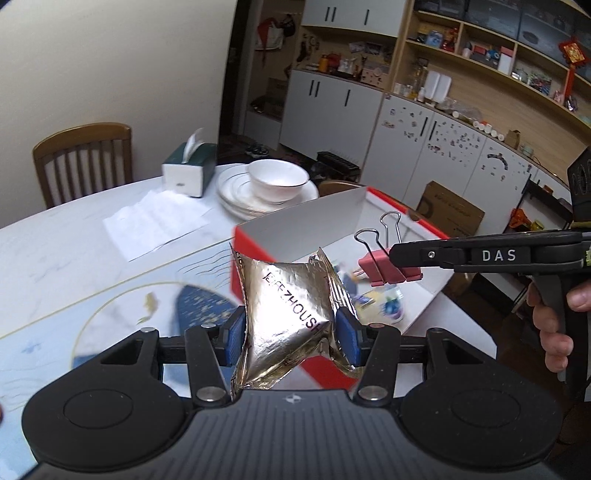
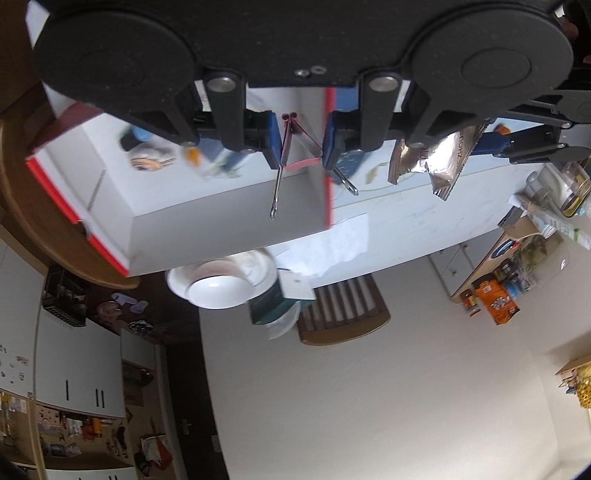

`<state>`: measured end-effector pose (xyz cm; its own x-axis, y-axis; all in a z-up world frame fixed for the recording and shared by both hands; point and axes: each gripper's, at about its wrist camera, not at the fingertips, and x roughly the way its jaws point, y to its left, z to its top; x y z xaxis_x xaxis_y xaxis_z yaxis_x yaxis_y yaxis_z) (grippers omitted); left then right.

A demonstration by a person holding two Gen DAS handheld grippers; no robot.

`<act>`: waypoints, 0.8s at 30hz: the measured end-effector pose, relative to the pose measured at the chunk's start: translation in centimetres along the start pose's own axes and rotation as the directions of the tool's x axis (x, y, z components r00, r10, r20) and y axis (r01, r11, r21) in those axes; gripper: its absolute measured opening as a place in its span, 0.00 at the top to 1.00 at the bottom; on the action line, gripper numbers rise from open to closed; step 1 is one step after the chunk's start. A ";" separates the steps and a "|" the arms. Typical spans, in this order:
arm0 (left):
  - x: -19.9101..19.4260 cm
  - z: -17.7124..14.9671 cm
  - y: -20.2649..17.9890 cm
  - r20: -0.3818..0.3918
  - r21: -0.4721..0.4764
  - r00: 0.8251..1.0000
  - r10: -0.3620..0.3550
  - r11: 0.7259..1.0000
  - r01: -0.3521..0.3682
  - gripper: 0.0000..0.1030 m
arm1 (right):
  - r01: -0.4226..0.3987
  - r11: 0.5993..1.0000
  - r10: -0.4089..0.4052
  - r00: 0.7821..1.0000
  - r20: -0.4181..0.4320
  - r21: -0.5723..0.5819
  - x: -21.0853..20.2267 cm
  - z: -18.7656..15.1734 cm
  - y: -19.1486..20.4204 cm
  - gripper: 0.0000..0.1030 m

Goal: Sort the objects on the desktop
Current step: 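Carry the foil bag and pink clip into the red box and release both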

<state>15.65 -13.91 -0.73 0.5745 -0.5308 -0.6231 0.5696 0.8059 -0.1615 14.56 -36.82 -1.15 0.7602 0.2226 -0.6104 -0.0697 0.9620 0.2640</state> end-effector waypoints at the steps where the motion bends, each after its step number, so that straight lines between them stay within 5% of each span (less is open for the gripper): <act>1: 0.4 0.2 -0.5 -0.001 0.005 1.000 -0.003 1.000 0.003 0.51 | 0.003 1.000 -0.003 1.000 0.002 0.002 -0.1 0.1 -0.6 0.78; 24: 8.7 4.2 -9.1 -0.052 0.120 0.998 -0.031 0.992 0.037 0.51 | 0.059 0.998 -0.060 0.998 0.014 0.037 -0.6 1.1 -10.8 0.78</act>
<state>17.97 -26.95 -1.46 0.5250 -0.5412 -0.6569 0.6567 0.7485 -0.0918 15.55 -47.46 -2.85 0.7719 0.1622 -0.6147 -0.0002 0.9670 0.2549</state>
